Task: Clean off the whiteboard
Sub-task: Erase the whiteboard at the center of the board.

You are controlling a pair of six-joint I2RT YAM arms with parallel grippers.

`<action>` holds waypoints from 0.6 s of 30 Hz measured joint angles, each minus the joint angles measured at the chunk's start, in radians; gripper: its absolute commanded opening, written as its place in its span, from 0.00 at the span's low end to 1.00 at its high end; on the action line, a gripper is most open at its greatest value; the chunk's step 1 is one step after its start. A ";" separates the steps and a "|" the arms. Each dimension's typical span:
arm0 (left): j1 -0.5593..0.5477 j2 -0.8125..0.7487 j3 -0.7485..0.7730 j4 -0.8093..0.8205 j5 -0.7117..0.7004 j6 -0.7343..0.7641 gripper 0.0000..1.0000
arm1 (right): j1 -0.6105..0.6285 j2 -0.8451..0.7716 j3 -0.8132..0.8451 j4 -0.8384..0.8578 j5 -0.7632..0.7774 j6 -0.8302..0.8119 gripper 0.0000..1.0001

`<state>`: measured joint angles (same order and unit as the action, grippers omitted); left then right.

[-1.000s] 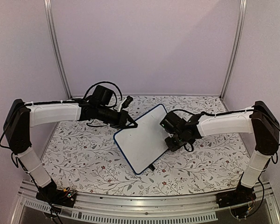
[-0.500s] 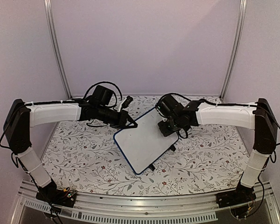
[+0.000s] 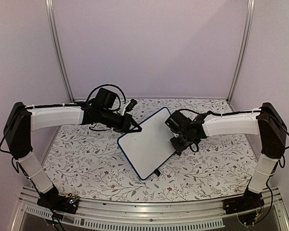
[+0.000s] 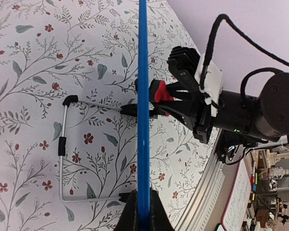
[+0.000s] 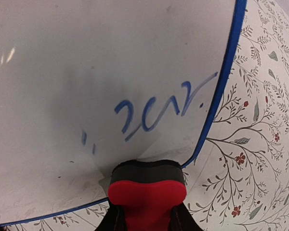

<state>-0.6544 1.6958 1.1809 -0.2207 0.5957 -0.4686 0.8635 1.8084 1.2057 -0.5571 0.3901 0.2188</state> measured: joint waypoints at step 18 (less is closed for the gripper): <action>0.000 0.000 0.000 0.000 0.004 0.001 0.00 | 0.000 0.000 0.188 -0.013 -0.045 -0.016 0.24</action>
<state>-0.6544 1.6958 1.1809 -0.2203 0.5995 -0.4679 0.8631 1.8088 1.3933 -0.5697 0.3447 0.2028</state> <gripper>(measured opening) 0.030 0.241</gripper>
